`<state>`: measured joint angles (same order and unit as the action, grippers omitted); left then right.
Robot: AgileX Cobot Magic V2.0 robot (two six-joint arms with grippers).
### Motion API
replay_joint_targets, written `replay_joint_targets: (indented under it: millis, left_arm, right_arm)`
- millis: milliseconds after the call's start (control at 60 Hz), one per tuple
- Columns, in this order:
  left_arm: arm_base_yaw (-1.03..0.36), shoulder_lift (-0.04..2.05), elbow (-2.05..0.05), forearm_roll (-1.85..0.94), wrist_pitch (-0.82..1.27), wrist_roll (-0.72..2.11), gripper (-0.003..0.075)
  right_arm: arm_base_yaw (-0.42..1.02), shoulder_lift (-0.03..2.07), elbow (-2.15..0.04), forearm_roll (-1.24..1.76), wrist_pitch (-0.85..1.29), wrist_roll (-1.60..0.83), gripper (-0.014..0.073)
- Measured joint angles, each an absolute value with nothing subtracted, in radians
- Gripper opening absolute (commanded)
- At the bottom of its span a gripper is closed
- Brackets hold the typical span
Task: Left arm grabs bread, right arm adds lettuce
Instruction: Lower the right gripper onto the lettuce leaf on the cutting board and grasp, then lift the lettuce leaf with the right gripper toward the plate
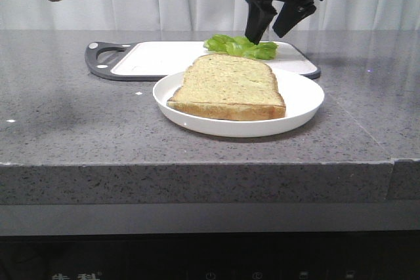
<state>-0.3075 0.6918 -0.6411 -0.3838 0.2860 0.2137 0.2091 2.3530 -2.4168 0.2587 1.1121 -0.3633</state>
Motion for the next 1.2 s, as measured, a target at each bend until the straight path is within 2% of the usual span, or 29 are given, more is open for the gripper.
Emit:
replay_joint_targets:
  millis: [367, 500, 600, 734, 1201]
  left_arm:
    - [-0.308, 0.692, -0.641, -0.384, 0.286, 0.214, -0.002]
    - [-0.308, 0.692, -0.641, -0.384, 0.286, 0.214, -0.002]
    - [-0.308, 0.692, -0.641, -0.384, 0.286, 0.214, -0.002]
    - [-0.308, 0.692, -0.641, -0.384, 0.286, 0.214, -0.002]
    - [-0.308, 0.692, -0.641, -0.385, 0.286, 0.214, -0.002]
  right_arm:
    - [0.209, 2.384, -2.419, 0.266, 1.109, -0.363, 0.0498]
    - [0.209, 2.384, -2.419, 0.269, 1.115, -0.363, 0.0292]
    - [0.211, 2.385, -2.419, 0.284, 1.129, -0.363, 0.0072]
    - [0.214, 2.385, -2.419, 0.296, 1.138, -0.362, -0.0076]
    - [0.208, 2.341, -2.421, 0.302, 1.177, -0.329, -0.0062]
